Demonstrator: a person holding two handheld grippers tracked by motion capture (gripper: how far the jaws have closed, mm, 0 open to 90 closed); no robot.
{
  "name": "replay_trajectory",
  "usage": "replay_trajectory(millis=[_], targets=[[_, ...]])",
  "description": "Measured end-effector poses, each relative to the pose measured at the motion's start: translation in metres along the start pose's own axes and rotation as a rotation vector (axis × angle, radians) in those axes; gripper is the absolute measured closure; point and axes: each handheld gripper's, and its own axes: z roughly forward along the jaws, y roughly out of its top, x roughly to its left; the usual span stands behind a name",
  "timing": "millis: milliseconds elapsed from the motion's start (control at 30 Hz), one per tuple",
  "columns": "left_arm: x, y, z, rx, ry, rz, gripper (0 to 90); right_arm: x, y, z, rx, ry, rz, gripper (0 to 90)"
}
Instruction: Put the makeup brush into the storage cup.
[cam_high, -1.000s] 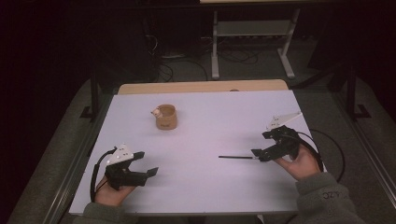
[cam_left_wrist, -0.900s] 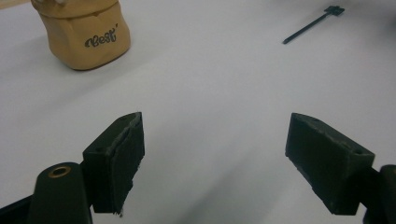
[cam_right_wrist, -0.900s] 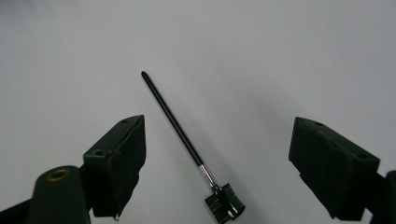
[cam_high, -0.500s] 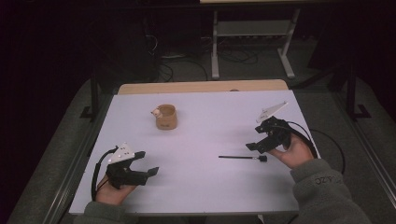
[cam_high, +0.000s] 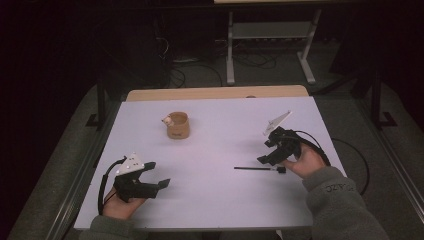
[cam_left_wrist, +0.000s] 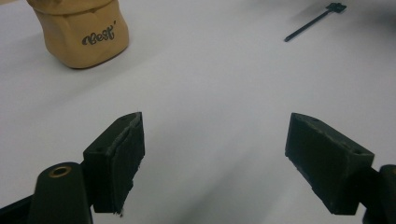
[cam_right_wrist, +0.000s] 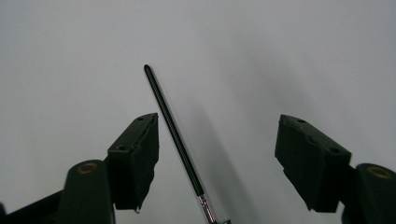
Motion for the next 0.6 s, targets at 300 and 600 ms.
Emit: replay_trajectory(millis=[300,600], targets=[[0.001,0.000,0.000,-0.001,0.000,0.003,19.6,0.005,0.003,0.022,0.074,0.048,-0.057,42.2],[0.001,0.000,0.000,-0.002,0.000,-0.001,19.6,0.007,-0.001,0.032,0.122,0.080,-0.092,54.9]])
